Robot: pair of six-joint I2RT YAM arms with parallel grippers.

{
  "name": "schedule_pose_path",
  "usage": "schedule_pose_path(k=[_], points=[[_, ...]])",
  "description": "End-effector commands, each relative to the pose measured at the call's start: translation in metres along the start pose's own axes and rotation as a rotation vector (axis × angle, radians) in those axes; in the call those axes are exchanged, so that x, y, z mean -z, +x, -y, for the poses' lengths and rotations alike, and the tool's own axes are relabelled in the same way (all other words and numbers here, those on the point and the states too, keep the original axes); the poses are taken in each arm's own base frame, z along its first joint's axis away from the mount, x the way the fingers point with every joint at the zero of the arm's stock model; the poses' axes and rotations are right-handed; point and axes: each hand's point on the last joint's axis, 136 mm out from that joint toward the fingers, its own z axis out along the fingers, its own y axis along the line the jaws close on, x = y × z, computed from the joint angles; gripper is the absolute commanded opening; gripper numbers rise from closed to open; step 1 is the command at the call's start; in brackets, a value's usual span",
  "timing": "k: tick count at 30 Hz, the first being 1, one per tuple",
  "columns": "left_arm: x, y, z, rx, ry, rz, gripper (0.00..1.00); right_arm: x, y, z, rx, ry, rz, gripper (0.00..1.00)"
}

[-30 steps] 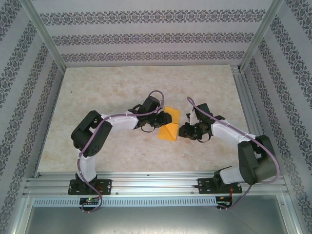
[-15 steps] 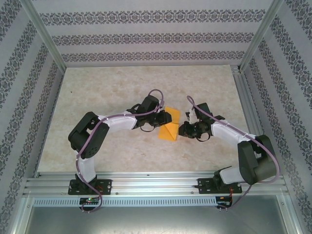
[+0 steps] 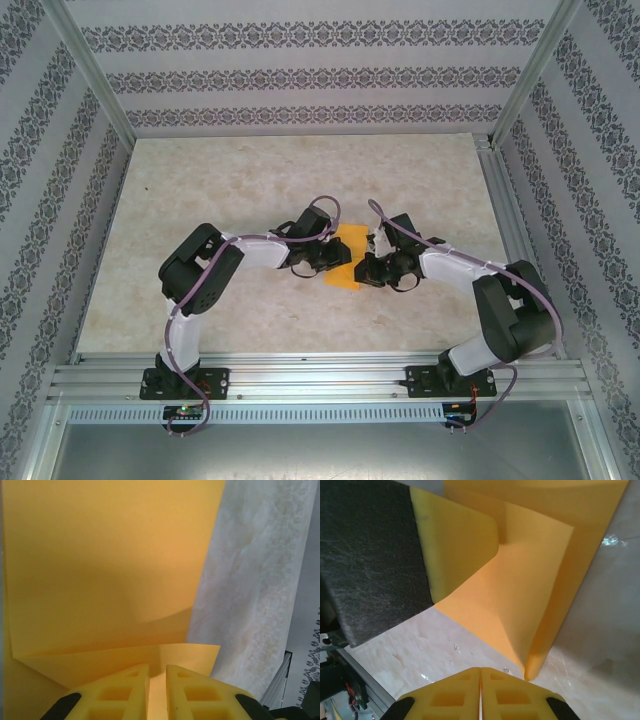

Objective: Fold a paper plane with a square sheet of paper (pick it up from the middle)
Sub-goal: Fold the triangle a second time at the center of the table.

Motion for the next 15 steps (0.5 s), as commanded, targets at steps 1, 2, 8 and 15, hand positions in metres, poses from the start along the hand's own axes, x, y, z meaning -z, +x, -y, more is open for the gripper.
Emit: schedule_pose_path(k=[1, 2, 8, 15], points=[[-0.006, -0.001, 0.006, -0.007, 0.017, 0.007, 0.18, -0.005, -0.011, -0.010, 0.018, -0.029, 0.012, 0.09], [-0.006, -0.001, 0.004, -0.010, 0.006, 0.009, 0.18, -0.008, -0.010, -0.009, 0.017, -0.025, 0.007, 0.09], [-0.005, -0.001, -0.003, -0.035, -0.039, 0.004, 0.18, -0.016, -0.013, -0.012, 0.020, -0.033, -0.010, 0.10], [-0.007, 0.001, -0.010, -0.030, -0.060, -0.001, 0.18, -0.030, -0.001, 0.009, -0.005, 0.025, -0.054, 0.10]])
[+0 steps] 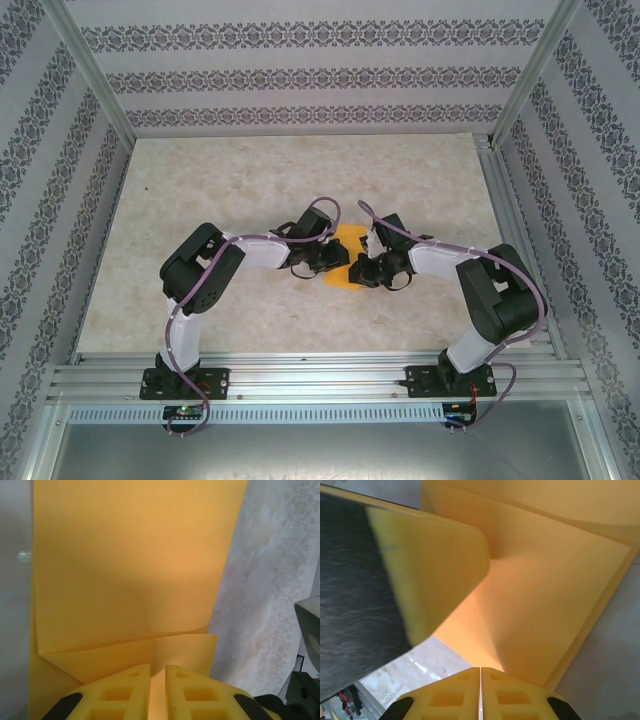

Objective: Fold a paper plane with a square sheet of paper (pick it up from the middle)
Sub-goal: Fold the triangle a second time at the center of the table.

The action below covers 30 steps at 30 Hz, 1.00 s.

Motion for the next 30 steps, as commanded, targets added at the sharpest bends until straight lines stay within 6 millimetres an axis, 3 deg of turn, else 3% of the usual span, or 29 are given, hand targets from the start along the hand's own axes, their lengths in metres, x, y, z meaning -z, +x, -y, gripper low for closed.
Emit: schedule_pose_path(k=[1, 9, 16, 19, 30], points=[[-0.007, 0.000, -0.002, -0.031, -0.026, -0.004, 0.18, -0.009, 0.002, 0.005, 0.006, 0.007, -0.012, 0.10], [-0.008, 0.000, -0.004, -0.035, -0.045, -0.010, 0.17, -0.019, 0.006, 0.017, -0.022, -0.005, -0.022, 0.10], [-0.007, 0.000, -0.005, -0.039, -0.052, -0.012, 0.17, 0.009, -0.001, -0.010, 0.020, -0.048, 0.034, 0.13], [-0.007, 0.000, -0.004, -0.039, -0.051, -0.013, 0.17, 0.013, 0.000, -0.012, 0.023, -0.056, 0.048, 0.14], [-0.010, 0.002, -0.007, -0.023, -0.048, -0.018, 0.17, -0.018, 0.017, 0.028, -0.045, 0.002, -0.016, 0.13]])
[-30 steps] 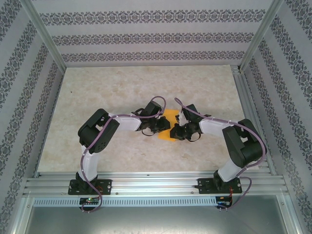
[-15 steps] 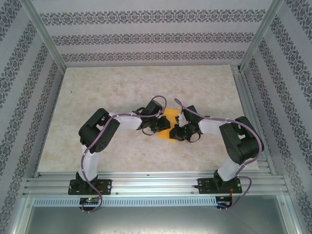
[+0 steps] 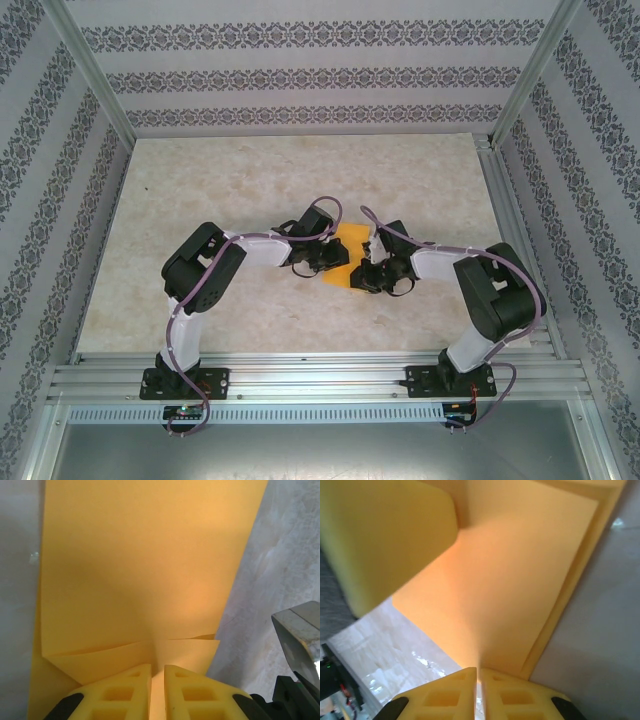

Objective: Fold a paper plane with a square sheet of paper (pick it up from the middle)
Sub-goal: Fold the triangle a second time at the center of the table.

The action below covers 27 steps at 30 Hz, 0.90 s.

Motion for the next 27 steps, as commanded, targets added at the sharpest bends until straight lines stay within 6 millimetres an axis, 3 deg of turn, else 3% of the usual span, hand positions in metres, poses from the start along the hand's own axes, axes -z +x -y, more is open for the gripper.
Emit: schedule_pose_path(k=[1, 8, 12, 23, 27], points=[[-0.009, 0.005, -0.006, -0.005, -0.021, -0.018, 0.17, -0.010, 0.006, 0.018, -0.034, 0.035, -0.010, 0.13], [-0.007, 0.004, -0.003, -0.009, -0.018, -0.014, 0.17, 0.031, -0.015, -0.023, 0.024, -0.048, 0.109, 0.14], [-0.006, 0.003, -0.001, -0.011, -0.019, -0.011, 0.17, 0.046, -0.023, -0.027, 0.031, -0.045, 0.158, 0.14], [-0.005, 0.004, 0.000, -0.014, -0.017, -0.014, 0.17, 0.010, -0.011, -0.014, -0.010, -0.064, 0.061, 0.14], [-0.004, 0.003, 0.000, -0.012, -0.017, -0.011, 0.17, 0.000, 0.002, 0.020, -0.043, 0.071, 0.012, 0.15]])
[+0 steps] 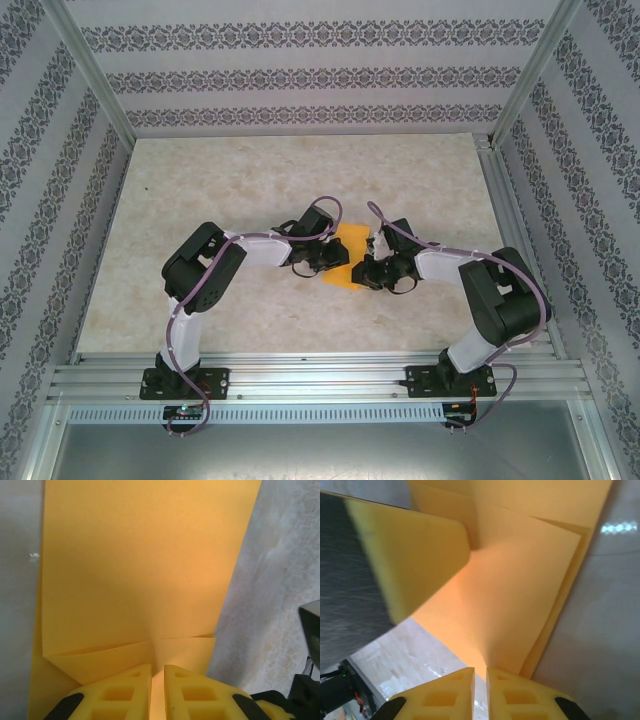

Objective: Fold a paper plane with a square sheet of paper (pick it up from the middle)
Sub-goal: Fold the triangle a second time at the center of the table.

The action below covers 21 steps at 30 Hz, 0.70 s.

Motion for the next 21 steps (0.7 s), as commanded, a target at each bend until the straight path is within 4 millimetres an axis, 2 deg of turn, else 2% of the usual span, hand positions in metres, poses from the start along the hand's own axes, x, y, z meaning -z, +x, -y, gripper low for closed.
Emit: schedule_pose_path(k=[1, 3, 5, 10, 13, 16, 21], points=[[-0.003, 0.004, 0.000, -0.013, -0.016, -0.012, 0.17, -0.008, 0.013, 0.029, -0.008, 0.120, -0.045, 0.14], [-0.003, 0.003, 0.001, -0.014, -0.015, -0.009, 0.17, -0.008, 0.016, 0.037, -0.012, 0.158, -0.059, 0.14], [-0.002, 0.003, 0.002, -0.017, -0.014, -0.007, 0.17, -0.003, 0.014, 0.031, 0.005, 0.167, -0.049, 0.14], [0.001, 0.002, 0.005, -0.020, -0.010, -0.003, 0.17, 0.014, -0.001, -0.013, 0.066, 0.068, 0.018, 0.15], [0.001, 0.001, 0.006, -0.022, -0.006, -0.001, 0.17, 0.014, -0.004, -0.027, 0.081, 0.035, 0.028, 0.15], [0.001, 0.000, 0.008, -0.022, 0.001, -0.002, 0.17, 0.005, -0.002, -0.023, 0.071, 0.037, 0.012, 0.15], [0.002, 0.001, 0.008, -0.023, 0.001, 0.000, 0.17, -0.013, 0.011, 0.015, 0.030, 0.150, -0.045, 0.13]])
